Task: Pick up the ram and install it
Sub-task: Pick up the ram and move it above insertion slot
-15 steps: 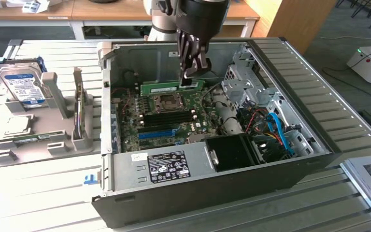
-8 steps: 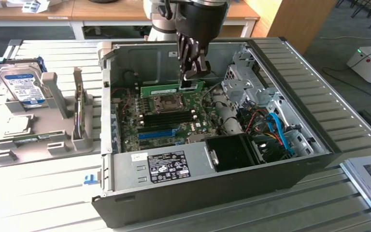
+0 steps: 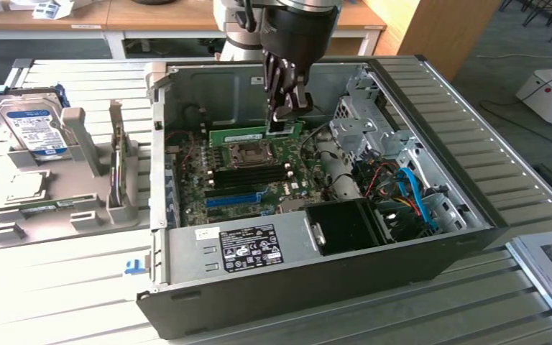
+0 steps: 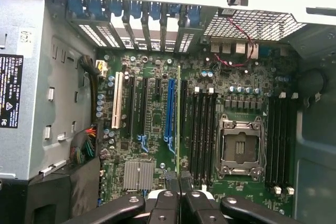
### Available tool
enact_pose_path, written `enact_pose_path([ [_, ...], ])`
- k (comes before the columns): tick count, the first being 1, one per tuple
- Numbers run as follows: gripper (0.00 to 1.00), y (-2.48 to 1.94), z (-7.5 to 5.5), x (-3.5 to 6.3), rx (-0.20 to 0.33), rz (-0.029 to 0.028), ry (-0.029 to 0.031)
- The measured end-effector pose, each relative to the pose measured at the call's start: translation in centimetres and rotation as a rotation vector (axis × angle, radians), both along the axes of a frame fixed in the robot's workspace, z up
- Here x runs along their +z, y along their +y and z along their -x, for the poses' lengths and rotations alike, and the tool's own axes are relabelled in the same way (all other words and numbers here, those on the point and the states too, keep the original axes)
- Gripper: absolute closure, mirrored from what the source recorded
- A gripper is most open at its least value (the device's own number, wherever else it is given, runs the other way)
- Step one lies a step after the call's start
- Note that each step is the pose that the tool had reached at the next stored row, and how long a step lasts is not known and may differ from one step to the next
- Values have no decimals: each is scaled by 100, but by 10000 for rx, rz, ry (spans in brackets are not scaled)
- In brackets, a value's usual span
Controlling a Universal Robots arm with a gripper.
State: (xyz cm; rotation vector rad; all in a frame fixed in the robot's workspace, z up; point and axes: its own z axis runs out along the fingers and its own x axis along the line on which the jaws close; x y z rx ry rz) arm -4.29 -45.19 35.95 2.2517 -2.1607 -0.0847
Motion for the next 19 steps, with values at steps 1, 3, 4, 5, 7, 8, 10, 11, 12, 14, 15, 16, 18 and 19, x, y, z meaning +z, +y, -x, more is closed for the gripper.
enact_pose_path([
  [1, 89, 0, 0, -1, 0, -1, 0],
  [3, 89, 0, 0, -1, 0, -1, 0],
  [4, 89, 4, 0, -4, -1, -5, -2],
  [5, 89, 9, 0, -5, 0, -4, -1],
  [7, 89, 25, 0, -8, -1, -3, -1],
  [8, 89, 34, 0, -10, -1, -4, -1],
  [10, 89, 53, 0, -14, 0, -3, 0],
  [11, 89, 63, 0, -16, 0, -3, 0],
  [12, 89, 75, 0, -18, 0, -4, -1],
  [14, 89, 96, 0, -21, 0, -4, -1],
  [15, 89, 106, 0, -23, 0, -5, 0],
  [16, 89, 117, 0, -25, 0, -6, 0],
  [18, 89, 140, 0, -28, 0, -13, 0],
  [19, 89, 152, 0, -31, 0, -18, -1],
])
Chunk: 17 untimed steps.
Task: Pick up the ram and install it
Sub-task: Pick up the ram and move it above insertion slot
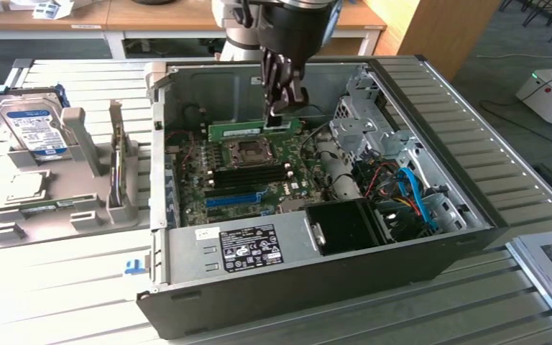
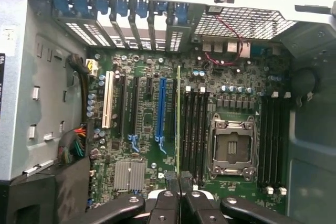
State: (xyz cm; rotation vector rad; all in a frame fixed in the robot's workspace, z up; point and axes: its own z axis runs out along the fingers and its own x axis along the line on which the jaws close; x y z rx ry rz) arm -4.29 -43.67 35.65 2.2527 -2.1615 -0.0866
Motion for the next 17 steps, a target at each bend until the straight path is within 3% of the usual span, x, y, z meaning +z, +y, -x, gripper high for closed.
enact_pose_path([
  [17, 89, 233, 0, -41, -1, -42, 0],
])
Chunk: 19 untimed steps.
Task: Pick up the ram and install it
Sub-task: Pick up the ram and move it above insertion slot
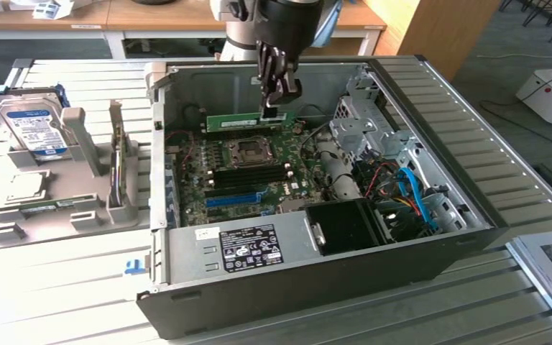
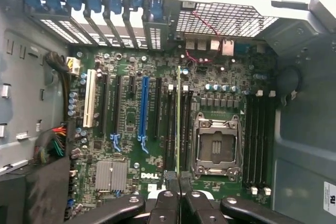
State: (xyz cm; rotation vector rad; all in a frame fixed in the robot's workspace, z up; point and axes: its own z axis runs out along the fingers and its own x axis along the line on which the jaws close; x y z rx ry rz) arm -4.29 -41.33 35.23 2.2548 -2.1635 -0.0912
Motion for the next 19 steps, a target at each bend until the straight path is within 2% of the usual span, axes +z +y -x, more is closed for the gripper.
enact_pose_path([
  [4, 89, 30, -1, -8, 1, -7, 0],
  [10, 89, 31, -2, -7, 0, -5, 1],
  [19, 89, 30, -86, -8, 1, -6, 0],
])
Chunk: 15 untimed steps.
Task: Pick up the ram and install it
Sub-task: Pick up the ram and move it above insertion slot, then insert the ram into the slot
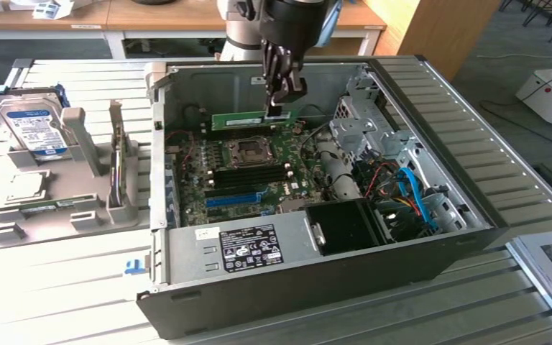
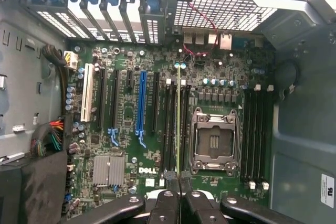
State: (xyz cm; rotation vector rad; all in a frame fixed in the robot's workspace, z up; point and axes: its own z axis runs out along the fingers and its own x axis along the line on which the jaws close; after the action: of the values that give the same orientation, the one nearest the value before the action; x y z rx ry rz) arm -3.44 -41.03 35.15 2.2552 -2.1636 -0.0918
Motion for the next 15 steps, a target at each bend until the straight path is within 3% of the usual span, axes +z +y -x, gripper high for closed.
enact_pose_path([
  [15, 89, 0, -6, -1, -165, -1, 0],
])
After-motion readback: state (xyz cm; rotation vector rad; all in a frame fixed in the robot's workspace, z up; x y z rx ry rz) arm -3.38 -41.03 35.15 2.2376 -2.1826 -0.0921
